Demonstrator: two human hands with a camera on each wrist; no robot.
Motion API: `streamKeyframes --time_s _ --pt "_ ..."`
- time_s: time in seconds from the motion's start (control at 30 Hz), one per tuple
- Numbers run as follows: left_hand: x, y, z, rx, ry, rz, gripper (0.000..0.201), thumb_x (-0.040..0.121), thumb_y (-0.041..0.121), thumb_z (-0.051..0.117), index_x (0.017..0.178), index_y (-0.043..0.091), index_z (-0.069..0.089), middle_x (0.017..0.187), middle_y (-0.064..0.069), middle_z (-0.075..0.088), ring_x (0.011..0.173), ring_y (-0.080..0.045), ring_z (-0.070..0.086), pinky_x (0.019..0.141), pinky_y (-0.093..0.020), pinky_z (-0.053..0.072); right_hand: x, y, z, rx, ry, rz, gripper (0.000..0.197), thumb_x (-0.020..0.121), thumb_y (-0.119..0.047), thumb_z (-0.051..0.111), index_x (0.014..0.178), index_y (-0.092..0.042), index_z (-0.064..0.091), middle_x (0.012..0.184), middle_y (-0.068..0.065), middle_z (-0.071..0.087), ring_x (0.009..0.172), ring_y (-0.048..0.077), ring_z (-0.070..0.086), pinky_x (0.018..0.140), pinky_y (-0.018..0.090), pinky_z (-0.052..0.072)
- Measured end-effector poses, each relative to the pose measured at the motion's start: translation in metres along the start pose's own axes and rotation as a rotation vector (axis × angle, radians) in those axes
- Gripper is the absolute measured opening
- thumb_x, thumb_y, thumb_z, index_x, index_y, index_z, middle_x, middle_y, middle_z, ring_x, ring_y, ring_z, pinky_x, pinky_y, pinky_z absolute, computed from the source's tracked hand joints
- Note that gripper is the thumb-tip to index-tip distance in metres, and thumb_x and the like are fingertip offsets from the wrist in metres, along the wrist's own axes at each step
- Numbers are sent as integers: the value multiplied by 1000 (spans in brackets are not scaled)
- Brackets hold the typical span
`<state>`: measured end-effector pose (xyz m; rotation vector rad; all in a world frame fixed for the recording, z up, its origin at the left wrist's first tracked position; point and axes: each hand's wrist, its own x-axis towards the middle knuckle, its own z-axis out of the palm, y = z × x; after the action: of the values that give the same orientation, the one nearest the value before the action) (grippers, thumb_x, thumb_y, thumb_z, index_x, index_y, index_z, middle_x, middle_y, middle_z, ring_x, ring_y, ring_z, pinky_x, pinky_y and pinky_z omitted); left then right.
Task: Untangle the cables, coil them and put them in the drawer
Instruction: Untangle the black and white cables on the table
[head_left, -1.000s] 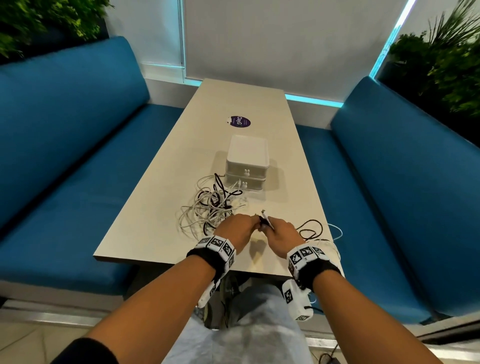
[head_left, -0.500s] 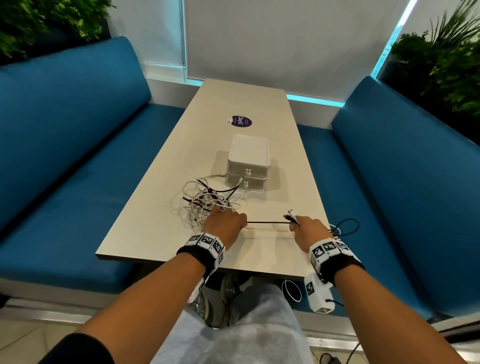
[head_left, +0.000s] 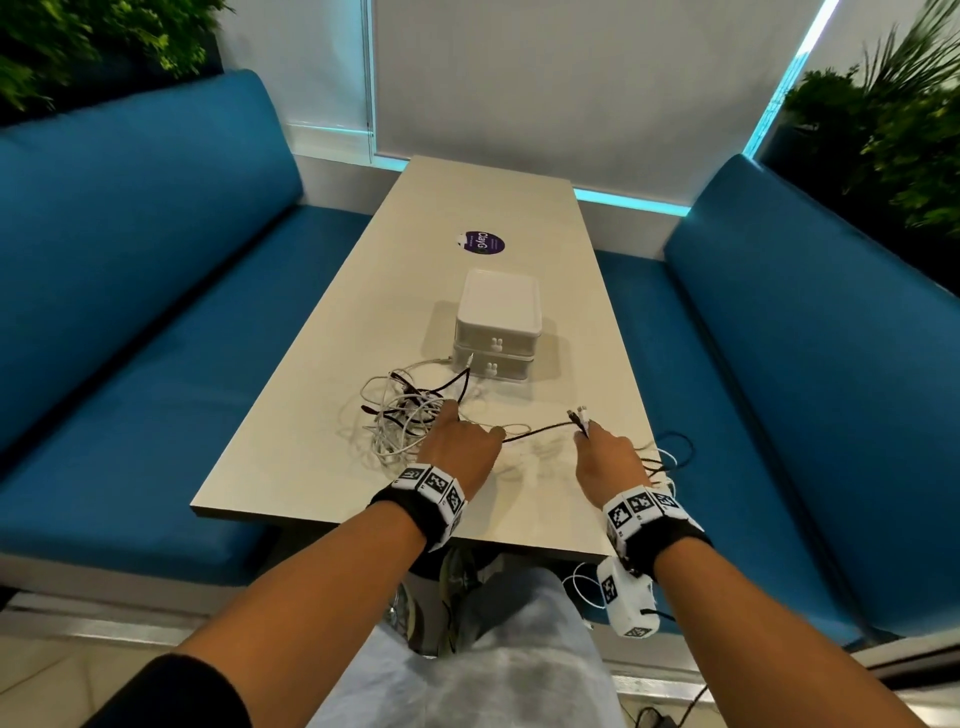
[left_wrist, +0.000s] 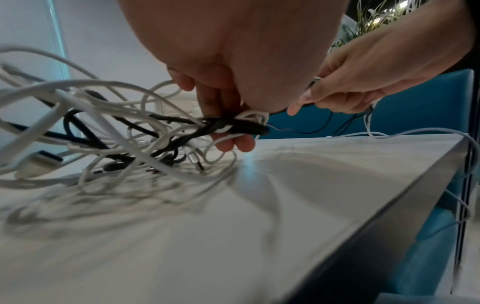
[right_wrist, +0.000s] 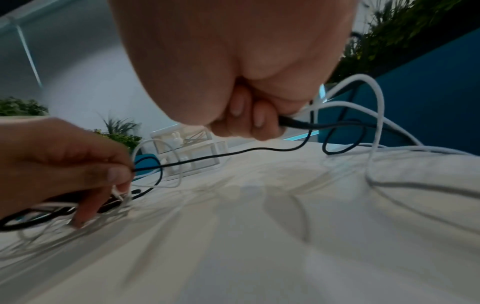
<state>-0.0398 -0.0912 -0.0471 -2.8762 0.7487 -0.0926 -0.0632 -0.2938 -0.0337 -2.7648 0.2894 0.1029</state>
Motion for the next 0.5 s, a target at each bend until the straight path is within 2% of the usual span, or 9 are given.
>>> streamKeyframes --time_s 0.13,0.2,0.3,0.4,0.5 --pt "2 5 -9 26 9 28 22 93 10 44 113 17 52 77 -3 69 72 -28 64 102 -43 22 -8 -20 7 99 10 -248 33 103 -32 39 111 -7 58 94 21 67 89 40 61 72 40 47" --pt "1 8 -13 40 5 49 27 91 7 42 116 14 49 83 -4 71 76 -29 65 102 -43 24 -11 -26 9 144 -15 -314 32 102 -32 42 111 -8 61 91 19 69 85 37 62 73 41 49" --pt "0 10 -14 1 23 81 40 86 -2 40 124 8 44 98 -8 69 84 -31 64 100 -39 28 -10 -28 9 181 -49 -322 31 102 -29 44 117 -10 62 95 17 69 89 34 62 76 38 48" --pt "1 9 -10 -122 64 109 45 86 -3 44 129 9 42 110 -9 59 95 -31 61 95 -40 33 -11 -29 5 221 -28 -324 29 102 -27 45 121 -13 61 93 16 69 85 32 61 72 34 45" --pt "4 10 -7 -304 51 141 42 86 -5 48 127 6 45 116 -13 50 94 -33 57 80 -41 43 -12 -30 5 232 -8 -344 30 102 -29 45 120 -12 61 91 16 69 83 33 61 71 35 45"
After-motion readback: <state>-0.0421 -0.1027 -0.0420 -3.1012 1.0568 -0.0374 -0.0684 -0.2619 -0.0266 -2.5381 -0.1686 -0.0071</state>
